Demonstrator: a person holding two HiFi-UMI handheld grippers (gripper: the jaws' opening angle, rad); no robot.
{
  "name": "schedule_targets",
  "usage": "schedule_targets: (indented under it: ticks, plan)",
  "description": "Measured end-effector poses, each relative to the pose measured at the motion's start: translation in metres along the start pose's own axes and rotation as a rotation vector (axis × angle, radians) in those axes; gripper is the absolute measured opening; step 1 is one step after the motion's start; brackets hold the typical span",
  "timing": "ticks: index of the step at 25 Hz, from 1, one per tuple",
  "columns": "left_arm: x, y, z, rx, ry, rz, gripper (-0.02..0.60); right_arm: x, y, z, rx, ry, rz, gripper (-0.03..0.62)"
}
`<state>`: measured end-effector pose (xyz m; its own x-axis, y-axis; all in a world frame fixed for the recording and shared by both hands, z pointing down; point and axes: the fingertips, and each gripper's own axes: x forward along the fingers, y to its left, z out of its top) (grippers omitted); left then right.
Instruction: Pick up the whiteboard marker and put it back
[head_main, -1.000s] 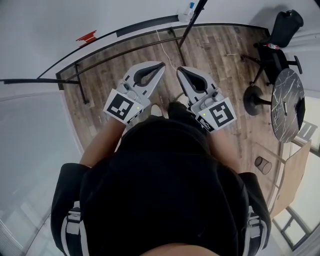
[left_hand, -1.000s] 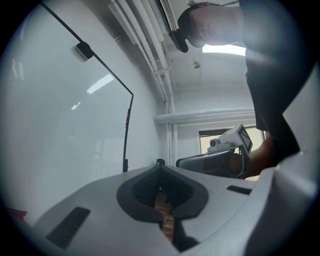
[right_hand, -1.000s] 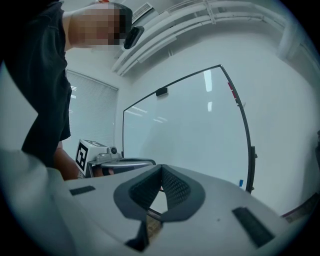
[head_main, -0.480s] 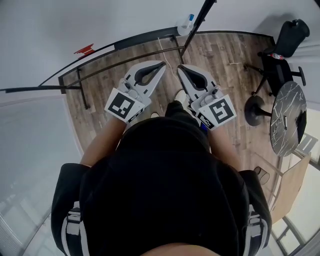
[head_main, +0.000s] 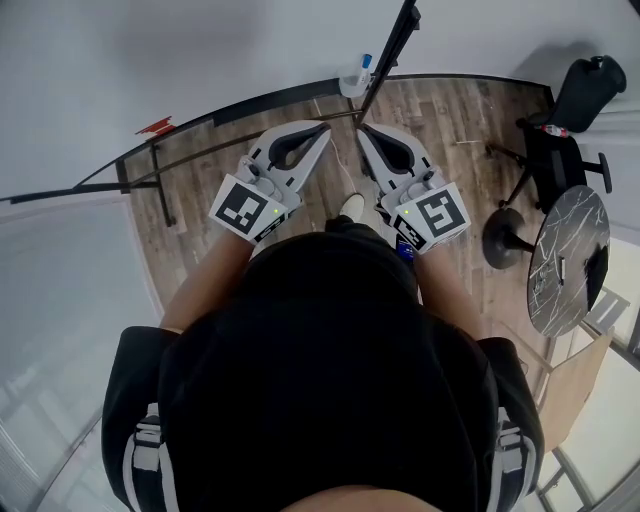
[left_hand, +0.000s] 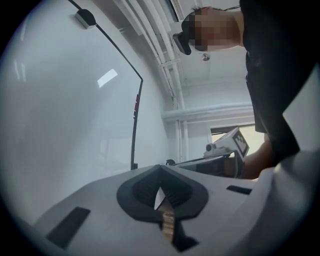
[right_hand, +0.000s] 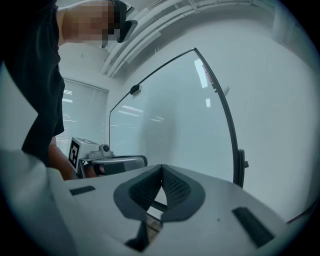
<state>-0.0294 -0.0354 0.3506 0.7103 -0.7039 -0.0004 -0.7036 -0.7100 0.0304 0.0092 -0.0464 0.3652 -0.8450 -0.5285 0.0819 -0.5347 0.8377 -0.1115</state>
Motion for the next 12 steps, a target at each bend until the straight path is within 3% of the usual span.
schedule_targets:
  ticks: [12]
  plan:
    - [0.073, 0.034, -0.032, -0.004, 0.011, 0.082, 0.003, 0.013, -0.092, -0.025, -0.003, 0.046, 0.039, -0.009]
